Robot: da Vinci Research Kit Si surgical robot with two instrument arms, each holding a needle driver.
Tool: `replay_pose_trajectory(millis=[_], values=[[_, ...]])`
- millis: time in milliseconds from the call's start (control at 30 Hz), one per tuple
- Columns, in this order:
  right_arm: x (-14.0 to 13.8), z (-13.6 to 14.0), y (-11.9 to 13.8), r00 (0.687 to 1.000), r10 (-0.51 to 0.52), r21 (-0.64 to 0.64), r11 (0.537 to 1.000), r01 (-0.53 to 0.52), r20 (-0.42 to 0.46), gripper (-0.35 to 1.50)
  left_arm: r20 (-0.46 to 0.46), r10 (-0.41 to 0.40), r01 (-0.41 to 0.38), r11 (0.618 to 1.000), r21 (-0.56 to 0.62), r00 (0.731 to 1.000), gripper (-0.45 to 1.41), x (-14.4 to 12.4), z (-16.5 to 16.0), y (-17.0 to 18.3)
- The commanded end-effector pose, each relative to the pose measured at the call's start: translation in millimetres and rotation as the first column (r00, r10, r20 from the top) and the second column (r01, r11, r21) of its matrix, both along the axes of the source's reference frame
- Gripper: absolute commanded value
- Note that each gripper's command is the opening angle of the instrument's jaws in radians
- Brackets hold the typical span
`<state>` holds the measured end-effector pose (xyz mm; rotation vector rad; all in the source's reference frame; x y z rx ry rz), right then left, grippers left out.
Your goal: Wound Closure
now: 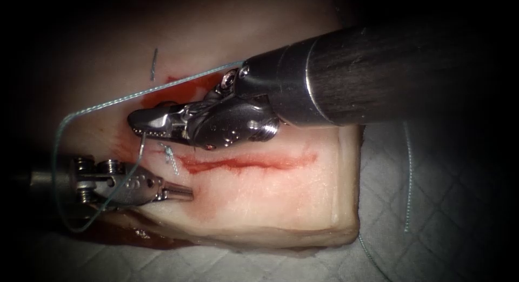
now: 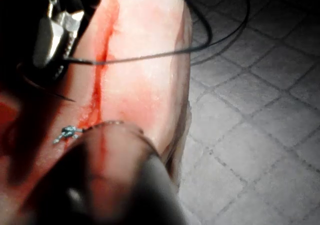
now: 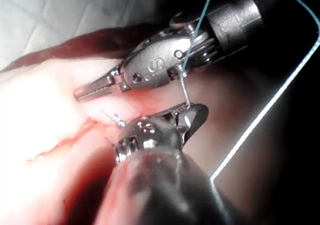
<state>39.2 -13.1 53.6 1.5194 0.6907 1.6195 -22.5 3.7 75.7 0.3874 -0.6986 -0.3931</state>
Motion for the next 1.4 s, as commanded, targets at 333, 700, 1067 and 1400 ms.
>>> replay_pose_trajectory(millis=[333,700,1067,1400], values=[[1.2,0.9,-0.1,1.000,0.000,-0.011,1.000,0.000,0.000,-0.35,0.001,0.001,-0.001,1.000,0.000,1.000,-0.33,-0.5,0.5,-0.1],[1.1,1.7,-0.3,0.999,-0.020,-0.015,1.000,0.020,0.037,-0.35,0.001,0.000,0.000,1.000,0.000,1.000,-0.33,-0.6,0.5,-0.2],[1.4,2.3,-0.6,0.995,-0.051,-0.045,0.998,0.055,0.080,-0.35,0.001,0.000,0.000,1.000,0.000,1.000,-0.33,-0.6,0.5,-0.2],[1.6,1.3,-0.4,0.996,-0.056,-0.071,0.996,0.061,0.074,-0.35,0.001,0.000,0.000,1.000,0.000,1.000,-0.33,-0.6,0.5,-0.2]])
